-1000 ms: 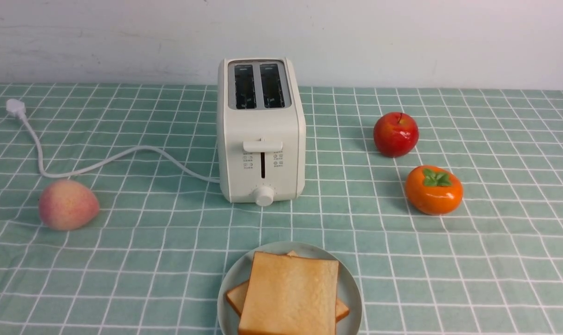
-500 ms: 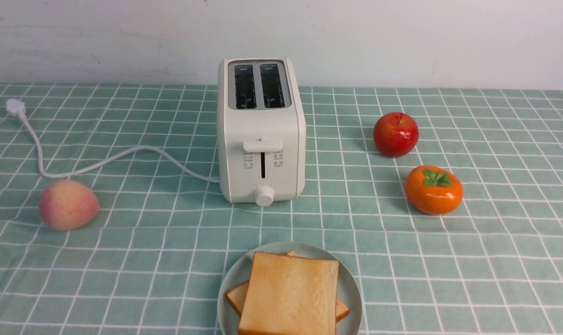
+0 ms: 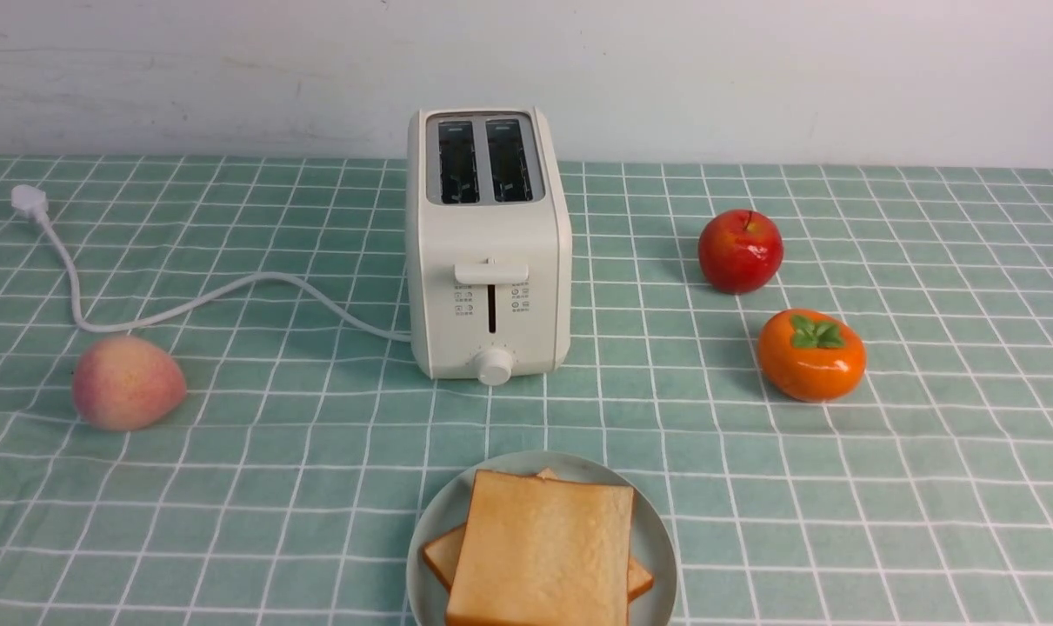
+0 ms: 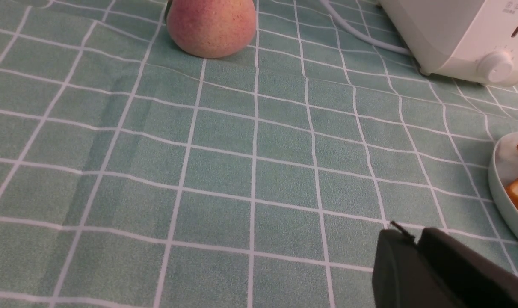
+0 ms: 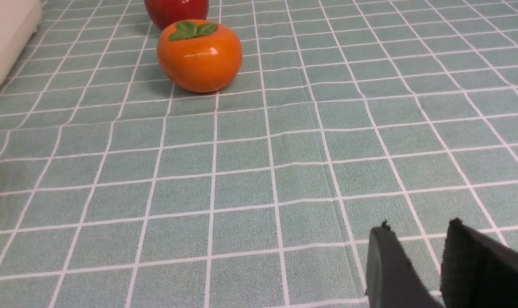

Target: Take toasted bread from bread machine on blue coffee table place on plate.

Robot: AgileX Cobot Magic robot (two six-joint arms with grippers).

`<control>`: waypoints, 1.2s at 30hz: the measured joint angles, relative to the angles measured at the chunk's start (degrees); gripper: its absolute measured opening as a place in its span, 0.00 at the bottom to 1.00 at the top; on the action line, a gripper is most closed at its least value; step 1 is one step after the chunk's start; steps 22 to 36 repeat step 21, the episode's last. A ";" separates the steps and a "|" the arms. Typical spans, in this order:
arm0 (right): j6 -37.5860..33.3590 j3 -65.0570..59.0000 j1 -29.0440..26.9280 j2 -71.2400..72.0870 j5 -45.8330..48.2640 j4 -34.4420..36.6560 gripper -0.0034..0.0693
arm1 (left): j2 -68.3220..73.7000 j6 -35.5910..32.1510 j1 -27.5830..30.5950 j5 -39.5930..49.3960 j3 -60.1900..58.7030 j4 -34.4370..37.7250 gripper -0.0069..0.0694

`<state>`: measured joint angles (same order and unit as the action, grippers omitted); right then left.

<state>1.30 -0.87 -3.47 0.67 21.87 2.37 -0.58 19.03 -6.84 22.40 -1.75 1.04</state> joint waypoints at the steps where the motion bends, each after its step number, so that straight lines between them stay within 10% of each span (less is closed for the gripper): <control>1: 0.00 0.00 0.00 0.00 0.00 0.00 0.33 | 0.00 0.00 0.00 0.00 0.00 0.00 0.16; 36: -0.12 0.00 -0.17 0.00 0.00 0.00 0.37 | 0.00 0.00 0.00 0.00 0.00 0.00 0.19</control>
